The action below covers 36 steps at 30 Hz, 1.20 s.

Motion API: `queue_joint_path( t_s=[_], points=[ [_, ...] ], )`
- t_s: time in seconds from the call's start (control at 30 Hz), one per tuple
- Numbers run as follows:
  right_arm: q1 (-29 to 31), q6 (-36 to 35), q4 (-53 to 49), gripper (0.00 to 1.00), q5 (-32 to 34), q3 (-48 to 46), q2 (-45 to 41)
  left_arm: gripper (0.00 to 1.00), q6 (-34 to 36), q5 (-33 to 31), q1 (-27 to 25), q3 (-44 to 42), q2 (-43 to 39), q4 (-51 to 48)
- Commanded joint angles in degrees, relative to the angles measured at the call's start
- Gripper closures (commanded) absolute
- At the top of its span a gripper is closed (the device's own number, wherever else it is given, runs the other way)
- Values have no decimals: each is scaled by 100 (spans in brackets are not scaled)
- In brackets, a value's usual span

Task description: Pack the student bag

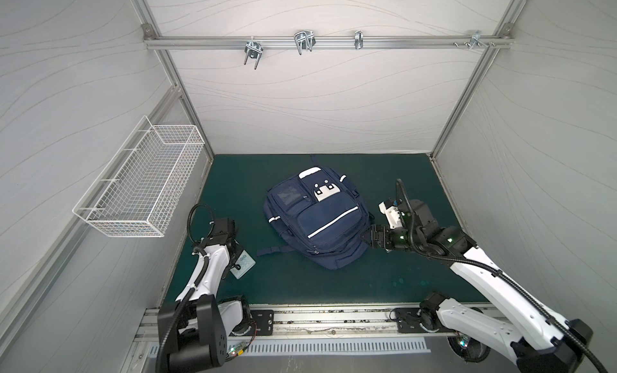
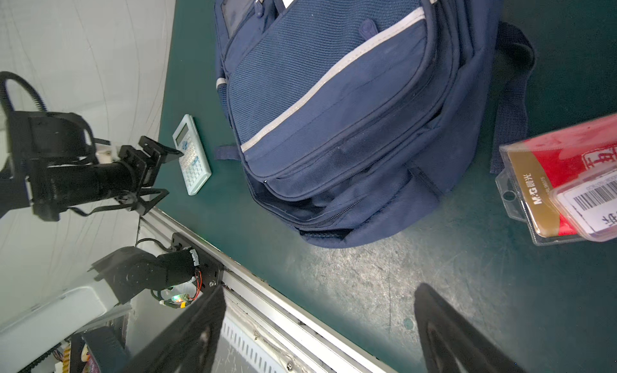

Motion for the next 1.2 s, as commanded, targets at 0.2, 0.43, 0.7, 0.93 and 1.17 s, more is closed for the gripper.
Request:
queue_joint_path(
  t_s=[0.2,0.43,0.7,0.93,1.17],
  points=[
    [9,230,177,10,-371,-156,-254,1,238,814,70,-80,388,1667],
    [-13,320,162,10,-361,-133,-390,1,338,1247,76,229,1398,1519],
    [-21,434,81,12,-228,-106,-597,16,564,1282,72,575,1975,1112],
    [-35,439,-8,14,-243,-12,-576,41,984,1695,61,942,2026,808],
    [80,425,136,17,-546,211,-139,57,951,2149,-560,1667,1295,375]
  ],
)
